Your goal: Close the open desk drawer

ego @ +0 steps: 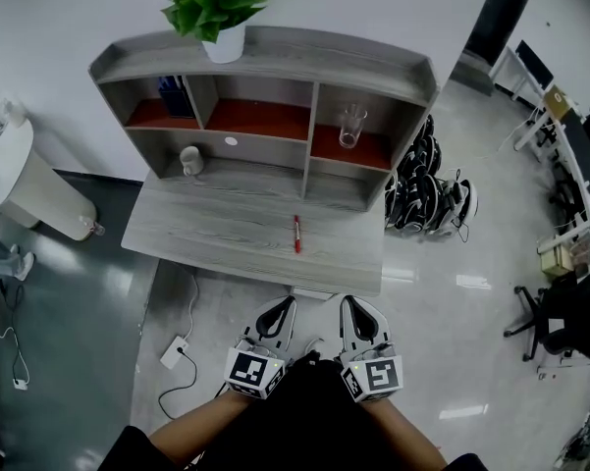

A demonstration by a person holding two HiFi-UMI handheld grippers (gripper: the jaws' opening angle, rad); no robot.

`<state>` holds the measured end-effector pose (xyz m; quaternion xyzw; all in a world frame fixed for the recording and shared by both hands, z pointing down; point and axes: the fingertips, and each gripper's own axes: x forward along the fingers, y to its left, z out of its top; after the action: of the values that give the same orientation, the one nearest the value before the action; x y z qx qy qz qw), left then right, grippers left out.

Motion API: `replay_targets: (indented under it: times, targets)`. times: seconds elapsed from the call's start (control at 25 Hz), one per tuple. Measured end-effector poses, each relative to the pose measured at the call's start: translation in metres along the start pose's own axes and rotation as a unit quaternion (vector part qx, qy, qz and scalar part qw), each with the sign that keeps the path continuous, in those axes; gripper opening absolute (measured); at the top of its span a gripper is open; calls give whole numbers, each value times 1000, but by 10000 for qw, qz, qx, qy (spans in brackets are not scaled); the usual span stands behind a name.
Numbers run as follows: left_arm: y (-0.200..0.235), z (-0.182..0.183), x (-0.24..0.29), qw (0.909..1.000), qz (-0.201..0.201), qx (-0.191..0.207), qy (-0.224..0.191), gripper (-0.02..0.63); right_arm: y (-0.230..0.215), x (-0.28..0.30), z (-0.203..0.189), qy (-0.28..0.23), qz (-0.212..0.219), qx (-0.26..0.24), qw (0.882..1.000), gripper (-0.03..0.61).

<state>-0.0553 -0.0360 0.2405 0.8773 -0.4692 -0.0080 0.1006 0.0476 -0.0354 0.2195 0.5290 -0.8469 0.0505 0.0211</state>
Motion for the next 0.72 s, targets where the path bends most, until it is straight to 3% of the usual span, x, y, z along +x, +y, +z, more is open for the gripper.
replay_targets:
  times: [0.36,0.72]
  targets:
    - [-24,-2,36,9999,-98,106,-62,14,-32,0,12,-177,-70,-408,9990,17]
    - [-25,-7,40,9997,88,-137,-160,14,-61,-11,-3,61,-364,-261,9990,17]
